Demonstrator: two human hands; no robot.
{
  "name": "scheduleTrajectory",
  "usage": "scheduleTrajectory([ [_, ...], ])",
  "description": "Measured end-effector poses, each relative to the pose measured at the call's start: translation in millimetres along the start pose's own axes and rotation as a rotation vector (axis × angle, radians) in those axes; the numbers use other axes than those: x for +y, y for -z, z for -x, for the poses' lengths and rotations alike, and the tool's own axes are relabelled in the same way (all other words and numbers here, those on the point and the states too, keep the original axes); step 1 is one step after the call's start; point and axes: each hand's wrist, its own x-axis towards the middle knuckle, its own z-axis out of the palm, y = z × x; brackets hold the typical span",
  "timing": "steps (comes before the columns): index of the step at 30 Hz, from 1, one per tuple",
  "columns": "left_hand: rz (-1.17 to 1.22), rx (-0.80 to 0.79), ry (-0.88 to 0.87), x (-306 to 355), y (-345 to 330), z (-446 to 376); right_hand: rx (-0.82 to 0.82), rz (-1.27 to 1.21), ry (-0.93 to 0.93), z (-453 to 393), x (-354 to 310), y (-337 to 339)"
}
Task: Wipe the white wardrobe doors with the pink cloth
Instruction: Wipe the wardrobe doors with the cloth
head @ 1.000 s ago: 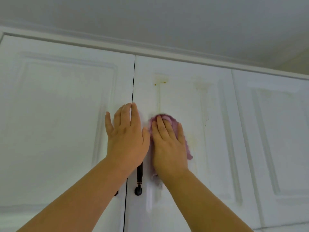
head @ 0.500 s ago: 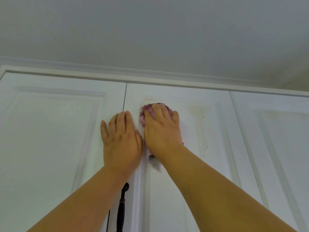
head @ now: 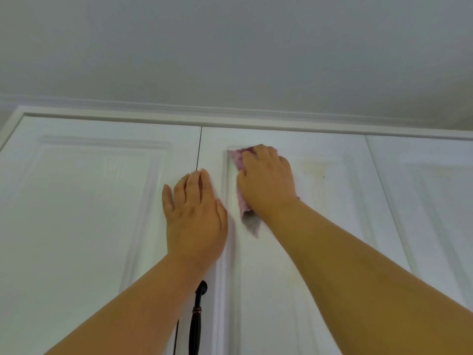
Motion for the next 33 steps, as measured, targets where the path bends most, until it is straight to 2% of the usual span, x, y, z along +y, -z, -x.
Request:
scheduleTrajectory([
  [4, -0.012, 0.002, -0.001, 0.4, -1.0, 1.6, -0.044, 0.039, -0.293, 10.8, 70.9, 19.0],
  [6, -0.021, -0.003, 0.001, 0.7, -1.4, 2.6, -0.034, 0.04, -0.356, 22.3, 96.9, 23.7],
  [8, -0.014, 0.004, 0.01, 2.5, -1.1, 1.4, 0.0, -0.012, -0.361, 23.1, 96.6, 19.5],
  [10, -0.001, 0.002, 0.01, 3.3, -0.6, 1.6, 0.073, -0.176, -0.351, 21.1, 78.8, 12.2],
  [14, 0.007, 0.013, -0.005, 1.0, 0.4, 1.2, 0.169, -0.433, -0.095, 19.5, 37.5, 9.0],
  [17, 0.001, 0.015, 0.0, 0.6, 2.4, 0.2, 0.209, -0.442, -0.064, 21.1, 34.6, 18.4],
  [19, -0.004, 0.012, 0.003, 1.0, 2.1, 0.0, 0.203, -0.351, -0.115, 25.7, 47.4, 24.0],
  [23, -0.021, 0.002, 0.002, 1.2, 1.6, 1.5, 0.168, -0.331, -0.413, 23.3, 93.0, 42.1],
  [25, -0.018, 0.006, 0.002, 1.8, 2.0, 1.5, 0.115, -0.247, -0.495, 17.7, 114.5, 54.5],
  [30, -0.006, 0.017, 0.007, 2.7, 2.5, 1.7, 0.094, -0.19, -0.342, 18.7, 126.1, 56.4],
  [33, -0.007, 0.002, 0.005, 2.6, 2.8, 1.8, 0.157, -0.339, -0.364, 30.6, 115.7, 40.3],
])
